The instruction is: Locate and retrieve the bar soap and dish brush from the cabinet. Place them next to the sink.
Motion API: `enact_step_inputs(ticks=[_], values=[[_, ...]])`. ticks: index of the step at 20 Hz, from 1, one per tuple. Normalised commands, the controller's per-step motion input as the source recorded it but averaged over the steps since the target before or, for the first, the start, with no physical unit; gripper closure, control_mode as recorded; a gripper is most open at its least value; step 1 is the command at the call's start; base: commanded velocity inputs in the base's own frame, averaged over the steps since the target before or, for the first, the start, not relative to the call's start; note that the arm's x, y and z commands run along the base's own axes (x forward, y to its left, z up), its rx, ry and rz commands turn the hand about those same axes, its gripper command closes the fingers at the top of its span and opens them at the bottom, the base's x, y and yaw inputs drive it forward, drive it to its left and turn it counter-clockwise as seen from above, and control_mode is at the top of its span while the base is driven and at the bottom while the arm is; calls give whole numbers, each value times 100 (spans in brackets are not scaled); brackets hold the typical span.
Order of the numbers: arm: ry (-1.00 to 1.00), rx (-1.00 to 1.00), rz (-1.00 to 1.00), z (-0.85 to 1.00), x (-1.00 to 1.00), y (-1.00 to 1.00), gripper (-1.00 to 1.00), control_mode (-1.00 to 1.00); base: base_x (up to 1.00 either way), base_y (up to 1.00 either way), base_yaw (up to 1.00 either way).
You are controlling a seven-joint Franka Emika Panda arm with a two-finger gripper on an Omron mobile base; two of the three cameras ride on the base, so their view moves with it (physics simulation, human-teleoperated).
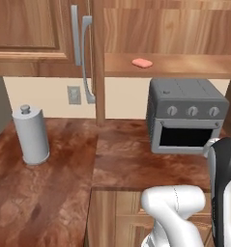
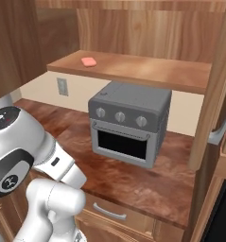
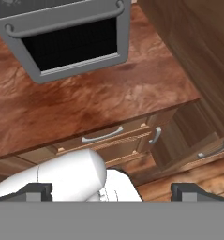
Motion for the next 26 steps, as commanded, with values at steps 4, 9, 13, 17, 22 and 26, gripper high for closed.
enact_step_inputs(ticks=[4, 9, 13, 17, 22, 26], values=[[0, 0, 0, 0, 0, 0, -100, 100, 28, -12, -5], [0, 0, 0, 0, 0, 0, -100, 100, 10, -3, -2], [0, 0, 0, 0, 0, 0, -100, 100, 0, 0, 0], [0, 0, 0, 0, 0, 0, -100, 100, 0, 0, 0], [0, 0, 1, 3, 0, 1, -100, -100, 0, 0, 0], [1, -3, 13, 14, 11, 1, -100, -100, 0, 0, 0]])
